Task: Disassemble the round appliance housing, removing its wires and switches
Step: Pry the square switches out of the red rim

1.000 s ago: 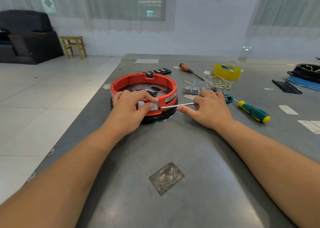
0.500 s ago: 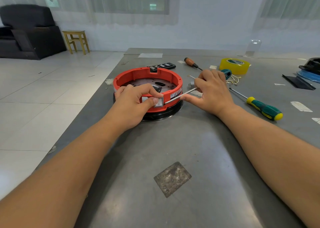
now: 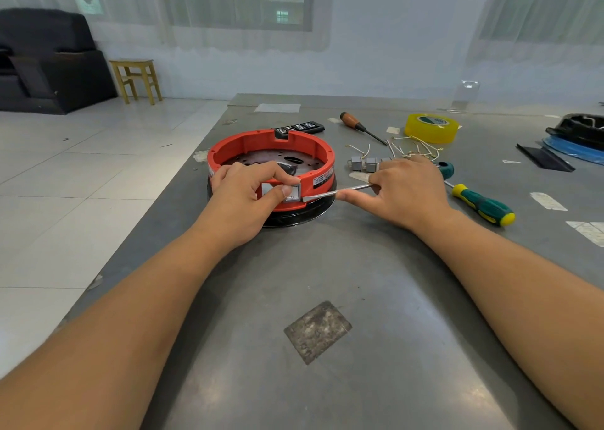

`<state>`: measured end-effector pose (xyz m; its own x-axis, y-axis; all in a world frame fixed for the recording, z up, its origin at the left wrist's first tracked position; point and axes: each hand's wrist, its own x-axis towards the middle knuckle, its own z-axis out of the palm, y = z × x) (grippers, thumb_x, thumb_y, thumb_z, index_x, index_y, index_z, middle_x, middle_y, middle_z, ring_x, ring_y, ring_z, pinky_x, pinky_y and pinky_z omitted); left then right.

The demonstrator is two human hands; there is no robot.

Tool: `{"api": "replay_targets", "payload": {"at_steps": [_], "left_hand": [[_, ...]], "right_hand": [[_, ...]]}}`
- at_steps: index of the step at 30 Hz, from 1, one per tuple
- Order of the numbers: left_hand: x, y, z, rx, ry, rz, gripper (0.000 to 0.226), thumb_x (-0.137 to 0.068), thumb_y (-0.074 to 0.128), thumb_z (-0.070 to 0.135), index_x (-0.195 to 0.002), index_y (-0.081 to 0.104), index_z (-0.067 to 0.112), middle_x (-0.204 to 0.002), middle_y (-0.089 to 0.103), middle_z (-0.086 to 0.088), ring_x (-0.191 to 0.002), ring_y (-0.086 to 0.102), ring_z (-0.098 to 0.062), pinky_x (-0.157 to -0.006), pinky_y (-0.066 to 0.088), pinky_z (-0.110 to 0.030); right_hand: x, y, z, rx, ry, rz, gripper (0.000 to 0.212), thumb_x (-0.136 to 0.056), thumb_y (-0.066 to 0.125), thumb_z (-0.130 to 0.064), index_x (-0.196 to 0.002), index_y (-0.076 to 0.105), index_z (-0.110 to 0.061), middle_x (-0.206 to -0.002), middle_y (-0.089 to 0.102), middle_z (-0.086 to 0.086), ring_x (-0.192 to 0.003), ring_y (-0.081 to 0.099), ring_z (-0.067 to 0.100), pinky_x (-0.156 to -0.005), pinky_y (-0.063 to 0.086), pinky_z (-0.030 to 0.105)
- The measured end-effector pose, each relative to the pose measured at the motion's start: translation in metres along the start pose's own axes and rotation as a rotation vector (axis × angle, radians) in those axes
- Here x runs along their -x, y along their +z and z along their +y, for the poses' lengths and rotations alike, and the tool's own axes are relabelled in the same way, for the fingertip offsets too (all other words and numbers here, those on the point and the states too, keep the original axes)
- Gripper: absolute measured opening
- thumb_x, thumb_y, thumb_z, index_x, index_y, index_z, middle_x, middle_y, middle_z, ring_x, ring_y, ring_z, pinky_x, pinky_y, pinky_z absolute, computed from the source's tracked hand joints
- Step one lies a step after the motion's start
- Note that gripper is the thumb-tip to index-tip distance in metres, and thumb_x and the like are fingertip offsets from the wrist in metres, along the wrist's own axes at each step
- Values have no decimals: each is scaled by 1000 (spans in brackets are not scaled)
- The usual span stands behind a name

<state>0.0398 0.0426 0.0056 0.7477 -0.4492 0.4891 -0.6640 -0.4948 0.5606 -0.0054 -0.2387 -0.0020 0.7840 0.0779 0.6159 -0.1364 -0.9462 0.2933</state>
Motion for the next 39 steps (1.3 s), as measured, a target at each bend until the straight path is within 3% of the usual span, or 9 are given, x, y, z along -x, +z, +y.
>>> {"api": "replay_targets", "payload": {"at_steps": [4,12,17,19,23,30,34,36,39], "left_hand": [[-1,0,0,-20,-5,-7,18,-102,66,34,-105,64,52,-97,54,32,-115,47,-15,-119,21,-44],[-1,1,2,-12,-44,-1,19,-102,66,34,-103,65,52,-105,62,15,-121,47,-24,-119,24,-47],[0,0,1,-1,-63,-15,17,-101,66,39,-102,62,55,-98,57,15,-125,43,-28,-118,27,-48],[0,0,1,0,-48,-12,16,-101,66,38,-102,63,55,-94,52,23,-121,43,-24,-117,27,-47],[0,0,-1,-9,-17,-12,18,-101,65,38,-101,60,55,-97,49,31,-114,38,-14,-113,24,-42],[2,0,-3,10,16,-6,21,-100,66,37,-105,60,57,-97,49,33,-108,33,-8,-107,22,-35],[4,-1,-4,33,54,11,26,-100,67,33,-102,60,58,-96,51,33,-96,34,8,-110,22,-38],[4,-1,-4,43,66,23,26,-100,68,32,-103,61,56,-94,52,33,-102,34,21,-110,22,-39],[4,-1,-5,30,74,28,24,-101,68,32,-105,63,56,-94,52,35,-95,34,7,-113,22,-42]], "right_hand": [[2,-3,-9,15,1,-17,90,-80,13,-97,-41,39,-21,-45,40,-5,-46,36,12,-60,39,33],[0,-3,-16,-59,11,97,76,-82,21,-96,-54,42,-28,-72,50,-5,-75,49,19,-82,37,40],[1,-4,-15,-116,10,207,70,-82,34,-93,-59,43,-28,-87,45,-6,-92,46,20,-93,29,42],[2,-4,-15,-131,11,208,71,-82,34,-93,-59,45,-28,-89,43,-6,-94,44,19,-94,28,42],[2,-3,-15,-122,13,173,70,-82,32,-94,-57,43,-29,-83,46,-7,-89,45,18,-92,31,42],[5,-2,-7,-43,16,57,81,-83,19,-95,-52,50,-27,-61,45,-8,-66,45,16,-73,32,35],[11,-6,1,-48,17,11,82,-83,14,-95,-53,50,-27,-63,47,-8,-67,46,16,-72,33,35],[16,-9,5,-70,25,-19,81,-83,12,-94,-53,47,-28,-64,48,-9,-69,46,16,-73,34,35],[23,-13,11,-118,19,-66,82,-83,11,-93,-55,49,-27,-64,47,-11,-69,47,15,-73,35,35]]}}
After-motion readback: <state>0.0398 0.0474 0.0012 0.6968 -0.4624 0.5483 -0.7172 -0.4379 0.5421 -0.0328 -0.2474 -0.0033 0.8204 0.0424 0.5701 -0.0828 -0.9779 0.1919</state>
